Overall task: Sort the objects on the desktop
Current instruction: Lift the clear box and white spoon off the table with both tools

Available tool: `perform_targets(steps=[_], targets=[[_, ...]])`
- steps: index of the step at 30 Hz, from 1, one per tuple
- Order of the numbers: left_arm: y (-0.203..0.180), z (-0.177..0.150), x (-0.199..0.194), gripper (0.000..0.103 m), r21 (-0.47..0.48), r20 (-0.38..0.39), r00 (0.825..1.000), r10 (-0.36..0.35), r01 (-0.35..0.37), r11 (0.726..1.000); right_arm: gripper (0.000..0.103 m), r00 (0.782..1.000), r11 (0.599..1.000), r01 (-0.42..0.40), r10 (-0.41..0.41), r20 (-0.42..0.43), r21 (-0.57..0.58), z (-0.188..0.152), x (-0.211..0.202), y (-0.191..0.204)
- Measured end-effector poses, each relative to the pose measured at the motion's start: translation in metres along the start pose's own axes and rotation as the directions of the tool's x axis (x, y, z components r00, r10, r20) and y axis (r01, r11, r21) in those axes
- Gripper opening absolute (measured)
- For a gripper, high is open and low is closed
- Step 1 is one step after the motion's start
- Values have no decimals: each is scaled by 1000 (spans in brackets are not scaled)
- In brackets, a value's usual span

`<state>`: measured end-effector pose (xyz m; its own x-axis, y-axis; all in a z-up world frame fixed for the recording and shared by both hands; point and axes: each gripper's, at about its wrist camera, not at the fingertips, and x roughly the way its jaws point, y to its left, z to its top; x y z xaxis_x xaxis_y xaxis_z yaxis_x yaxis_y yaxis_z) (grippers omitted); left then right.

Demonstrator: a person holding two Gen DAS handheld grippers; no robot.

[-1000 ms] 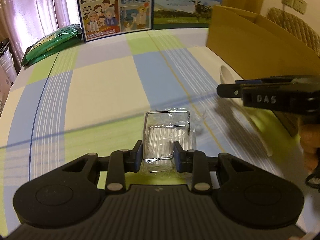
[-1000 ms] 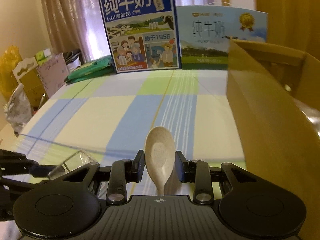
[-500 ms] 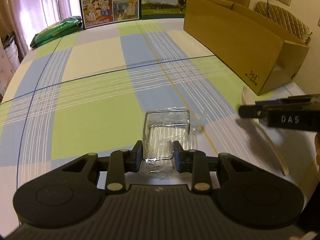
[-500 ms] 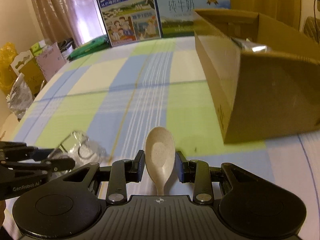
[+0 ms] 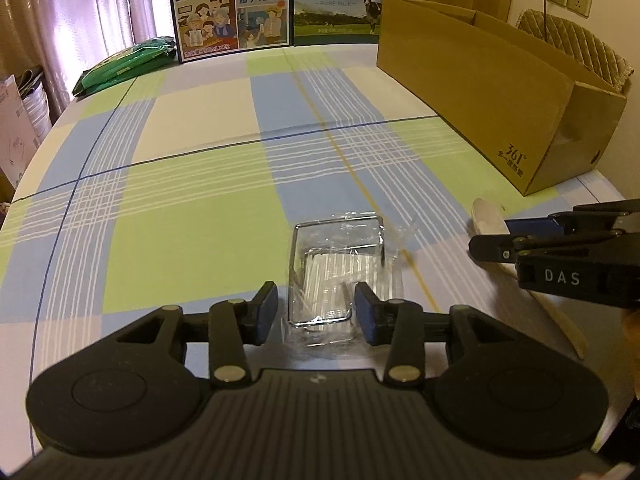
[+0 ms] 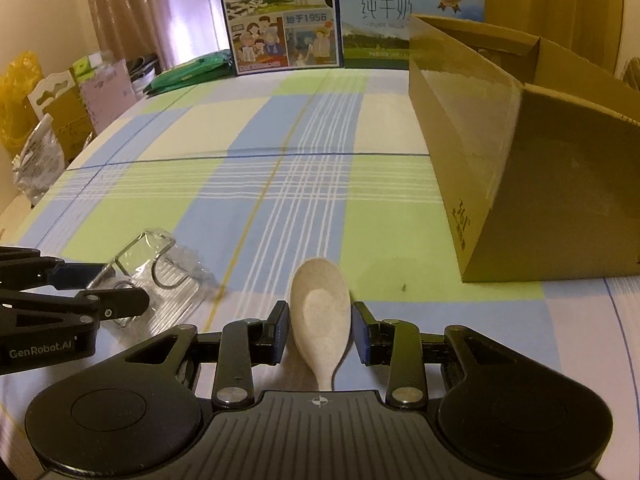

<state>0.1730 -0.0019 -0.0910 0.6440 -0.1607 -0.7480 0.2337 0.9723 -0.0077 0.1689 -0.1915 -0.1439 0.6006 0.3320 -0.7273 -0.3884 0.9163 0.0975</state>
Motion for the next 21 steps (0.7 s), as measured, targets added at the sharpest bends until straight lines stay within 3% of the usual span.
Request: perform_targets(steps=[9,16,18,21], targets=[[0,0,1,38,-14,-4,1000,-14,14,1000,37,1000,1000,17,-17,14,-14,0,2,3],[-1,1,0,27,-35,-10,1000,-20,20,999,37,1000,999,25,-25,17,-24,1,5,5],[-1,0,0,27,-38,-10,1000,-22,22,999,30,999,999,33,-33,17,-31,1,5,6],[0,1,0,26,-45,-11,1000,-29,28,999,30,999,999,37,-36,16,-32,2,5,7]])
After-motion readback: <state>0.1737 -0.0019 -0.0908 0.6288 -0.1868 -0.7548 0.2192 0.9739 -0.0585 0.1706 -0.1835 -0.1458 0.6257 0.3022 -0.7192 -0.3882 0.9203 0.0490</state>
